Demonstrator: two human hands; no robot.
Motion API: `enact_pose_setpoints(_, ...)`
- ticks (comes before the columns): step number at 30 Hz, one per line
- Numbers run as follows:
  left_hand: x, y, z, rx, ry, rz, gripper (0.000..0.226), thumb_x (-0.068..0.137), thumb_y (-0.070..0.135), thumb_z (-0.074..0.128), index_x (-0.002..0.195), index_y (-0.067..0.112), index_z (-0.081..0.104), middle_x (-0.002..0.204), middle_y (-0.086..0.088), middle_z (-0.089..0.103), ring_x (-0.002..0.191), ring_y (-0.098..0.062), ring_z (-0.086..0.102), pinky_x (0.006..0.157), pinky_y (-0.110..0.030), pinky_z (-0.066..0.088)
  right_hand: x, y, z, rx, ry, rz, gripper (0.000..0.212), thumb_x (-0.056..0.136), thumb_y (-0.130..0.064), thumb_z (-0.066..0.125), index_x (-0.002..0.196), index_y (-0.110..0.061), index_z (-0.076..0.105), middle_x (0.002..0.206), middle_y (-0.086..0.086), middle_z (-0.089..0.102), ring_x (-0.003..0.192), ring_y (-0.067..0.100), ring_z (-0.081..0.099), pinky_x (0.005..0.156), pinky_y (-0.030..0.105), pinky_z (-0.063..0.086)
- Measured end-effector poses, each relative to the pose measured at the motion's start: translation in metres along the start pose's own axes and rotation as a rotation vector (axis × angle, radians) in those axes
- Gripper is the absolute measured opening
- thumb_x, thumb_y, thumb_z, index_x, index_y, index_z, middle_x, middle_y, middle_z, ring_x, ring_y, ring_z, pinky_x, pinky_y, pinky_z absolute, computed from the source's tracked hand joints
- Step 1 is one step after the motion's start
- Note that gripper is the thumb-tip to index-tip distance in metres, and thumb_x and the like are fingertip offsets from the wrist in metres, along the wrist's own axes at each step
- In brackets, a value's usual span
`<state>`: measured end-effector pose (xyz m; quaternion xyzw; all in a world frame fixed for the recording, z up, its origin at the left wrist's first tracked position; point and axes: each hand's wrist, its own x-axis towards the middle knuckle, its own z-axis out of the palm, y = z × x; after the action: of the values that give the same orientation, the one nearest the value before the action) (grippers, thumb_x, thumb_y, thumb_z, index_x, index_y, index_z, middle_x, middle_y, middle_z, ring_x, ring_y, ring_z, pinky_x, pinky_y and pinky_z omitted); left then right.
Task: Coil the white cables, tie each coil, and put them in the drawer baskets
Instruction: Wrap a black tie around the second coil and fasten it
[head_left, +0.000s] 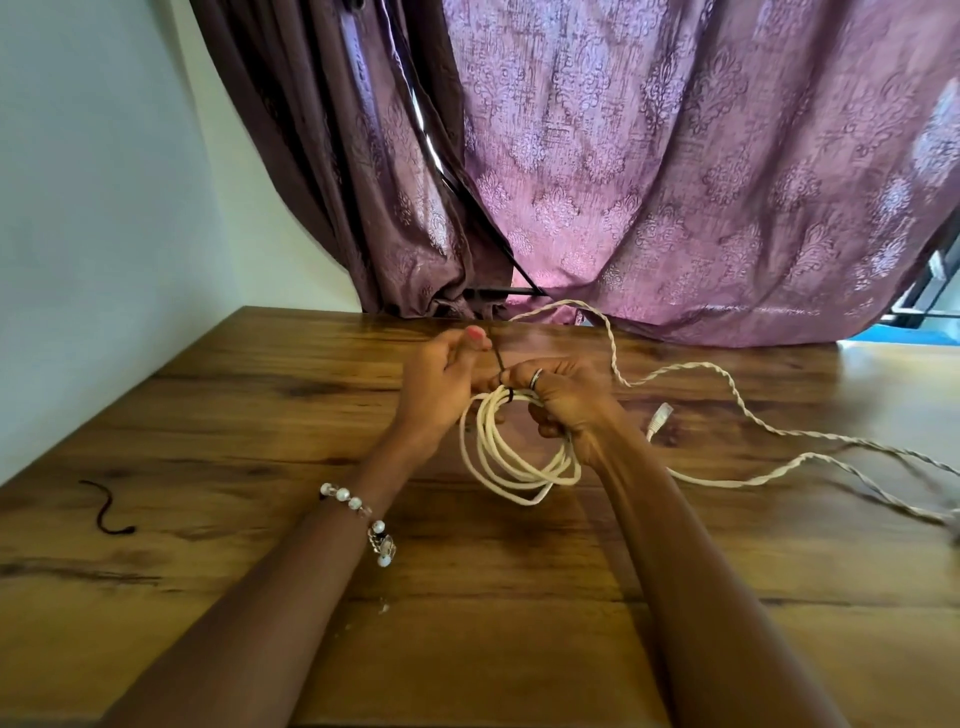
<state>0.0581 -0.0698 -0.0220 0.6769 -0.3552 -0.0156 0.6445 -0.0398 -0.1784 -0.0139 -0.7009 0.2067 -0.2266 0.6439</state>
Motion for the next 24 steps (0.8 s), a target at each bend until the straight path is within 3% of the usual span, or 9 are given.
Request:
enact_pose_setpoints(1,-0.002,0.002,-0.002,-0.034,-0.121,-0.079,0.034,0.090,0.051,0.051,0.097,0.021,0.065,0.071,0.006,0.064,0.066,-0.009,0.064,0.067,-0.032,0.053,0.001,0.001,-0.001,0.018,0.047,-0.017,0.015,0.087,-0.009,0.062,0.079,-0.002,0.073,0.072,0.017,0.052,0.037,0.011,0.024,0.040,0.015,0.018)
enact_pose_setpoints(3,-0.009,0.005,-0.001,-0.043,-0.375,-0.157,0.022,0.090,0.040,0.057,0.095,0.020,0.064,0.075,0.004,0.067,0.061,-0.002,0.060,0.058,-0.021,0.047,0.002,0.002,-0.005,0.036,0.110,-0.059,0.019,0.088,-0.006,0.060,0.073,-0.006,0.072,0.057,0.007,0.057,0.037,0.011,0.025,0.039,0.015,0.019)
enact_pose_setpoints(5,-0.014,0.005,0.003,0.036,-0.470,-0.126,0.013,0.093,0.027,0.057,0.089,0.016,0.063,0.076,-0.005,0.066,0.061,-0.012,0.059,0.053,-0.024,0.044,0.003,0.002,-0.005,0.009,0.130,-0.094,0.013,0.087,-0.003,0.061,0.080,0.000,0.072,0.049,-0.007,0.060,0.034,0.008,0.027,0.036,0.014,0.020)
enact_pose_setpoints(7,-0.016,0.004,0.007,-0.007,-0.433,-0.150,0.012,0.096,0.019,0.052,0.092,0.012,0.061,0.075,-0.007,0.063,0.060,-0.022,0.063,0.052,-0.026,0.048,0.002,0.002,-0.002,0.003,0.143,-0.126,0.010,0.086,-0.002,0.063,0.087,0.003,0.072,0.050,-0.006,0.061,0.030,0.002,0.030,0.034,0.013,0.022)
enact_pose_setpoints(11,-0.019,0.010,0.012,-0.305,-0.323,-0.338,0.016,0.099,0.015,0.046,0.100,0.004,0.058,0.069,-0.006,0.055,0.041,-0.012,0.056,0.041,-0.023,0.048,0.000,0.002,0.004,0.062,0.171,-0.277,0.011,0.085,0.002,0.065,0.092,0.006,0.071,0.057,-0.004,0.062,0.039,0.000,0.048,0.040,0.012,0.036)
enact_pose_setpoints(15,-0.017,0.016,0.018,-0.656,-0.182,-0.482,0.022,0.100,0.019,0.044,0.086,0.007,0.055,0.062,-0.003,0.044,0.035,-0.004,0.032,0.034,-0.014,0.030,-0.001,0.001,0.013,0.027,0.224,-0.546,0.011,0.084,0.006,0.064,0.091,0.004,0.071,0.077,0.011,0.068,0.060,0.003,0.062,0.057,0.019,0.050)
enact_pose_setpoints(19,-0.013,0.019,0.014,-0.793,-0.148,-0.569,0.025,0.100,0.028,0.044,0.083,0.014,0.057,0.052,0.003,0.043,0.031,-0.001,0.026,0.029,-0.011,0.019,0.004,0.007,0.019,0.046,0.260,-0.605,0.011,0.083,0.001,0.067,0.092,0.004,0.072,0.093,0.021,0.067,0.079,0.014,0.065,0.066,0.026,0.052)
enact_pose_setpoints(21,-0.012,0.014,0.013,-0.760,-0.144,-0.610,0.020,0.097,0.028,0.048,0.085,0.016,0.058,0.051,0.003,0.042,0.030,-0.002,0.026,0.028,-0.011,0.018,0.003,0.007,0.020,0.051,0.201,-0.572,0.011,0.085,0.001,0.065,0.094,0.004,0.071,0.088,0.016,0.069,0.076,0.013,0.065,0.066,0.026,0.052)
enact_pose_setpoints(24,-0.011,0.009,0.013,-0.697,-0.084,-0.601,0.014,0.092,0.025,0.055,0.083,0.016,0.060,0.053,0.001,0.045,0.029,-0.003,0.026,0.030,-0.009,0.018,-0.001,0.003,0.020,0.113,0.136,-0.485,0.014,0.087,0.009,0.059,0.098,0.012,0.066,0.072,0.005,0.065,0.054,-0.001,0.057,0.051,0.011,0.044)
